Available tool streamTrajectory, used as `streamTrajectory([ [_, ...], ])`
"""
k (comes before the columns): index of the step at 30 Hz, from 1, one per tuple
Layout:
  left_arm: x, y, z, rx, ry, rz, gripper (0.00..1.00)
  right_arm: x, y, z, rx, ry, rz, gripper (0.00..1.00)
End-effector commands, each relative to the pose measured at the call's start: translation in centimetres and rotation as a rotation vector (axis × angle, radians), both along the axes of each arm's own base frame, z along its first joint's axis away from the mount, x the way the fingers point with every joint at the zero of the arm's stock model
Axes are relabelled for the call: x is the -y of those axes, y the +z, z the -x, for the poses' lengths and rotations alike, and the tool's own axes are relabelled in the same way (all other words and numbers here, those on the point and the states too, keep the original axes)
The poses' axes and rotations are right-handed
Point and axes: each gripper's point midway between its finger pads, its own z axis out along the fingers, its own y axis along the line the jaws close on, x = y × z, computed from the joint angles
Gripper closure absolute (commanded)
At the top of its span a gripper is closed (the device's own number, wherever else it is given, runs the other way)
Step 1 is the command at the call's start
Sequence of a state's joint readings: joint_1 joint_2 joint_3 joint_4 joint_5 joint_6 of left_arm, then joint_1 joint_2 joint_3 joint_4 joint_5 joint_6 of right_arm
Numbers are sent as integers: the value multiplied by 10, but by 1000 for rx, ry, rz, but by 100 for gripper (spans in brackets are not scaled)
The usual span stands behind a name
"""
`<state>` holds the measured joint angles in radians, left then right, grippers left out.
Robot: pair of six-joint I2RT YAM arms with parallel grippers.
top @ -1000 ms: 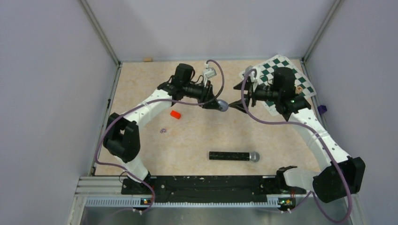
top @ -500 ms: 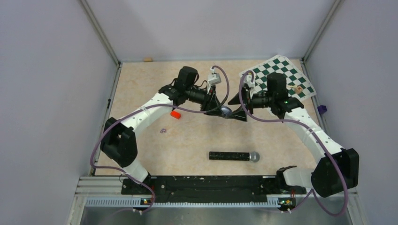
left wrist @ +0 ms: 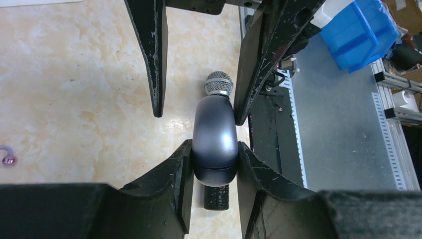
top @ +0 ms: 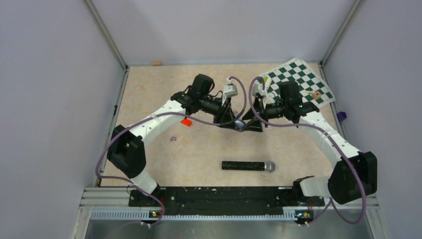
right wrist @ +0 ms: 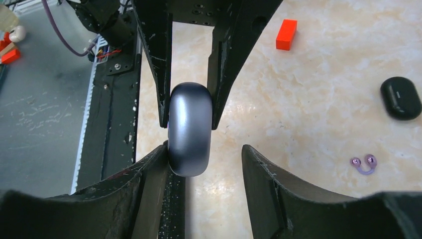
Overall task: Insert the wireless bluetooth earbuds into the charging case
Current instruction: Open the charging case at the center of the board.
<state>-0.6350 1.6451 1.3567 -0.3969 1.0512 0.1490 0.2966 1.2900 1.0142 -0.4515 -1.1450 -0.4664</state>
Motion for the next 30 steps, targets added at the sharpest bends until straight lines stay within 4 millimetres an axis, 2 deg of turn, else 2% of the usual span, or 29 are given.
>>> streamTrajectory([
  [1,0,23,4,74,-30,53,67,1,7,2,22,44,1,46],
  [6,2,20,8,80,-40,42,67,-1,10,4,12,60,-16,51],
  [17,9,14,16,102,-72,9,67,-3,11,12,-14,91,-45,54],
  [20,10,14,16,105,-73,9,67,-2,10,13,-12,96,-42,61],
  [23,9,14,15,105,-71,9,67,-2,10,15,-12,107,-46,75],
  [25,10,14,15,106,-71,7,66,-2,11,17,-16,113,-49,79],
  [27,10,15,15,107,-71,9,64,-2,12,18,-15,117,-55,80],
  [30,9,15,15,107,-66,7,44,-3,17,19,-8,122,-64,80],
])
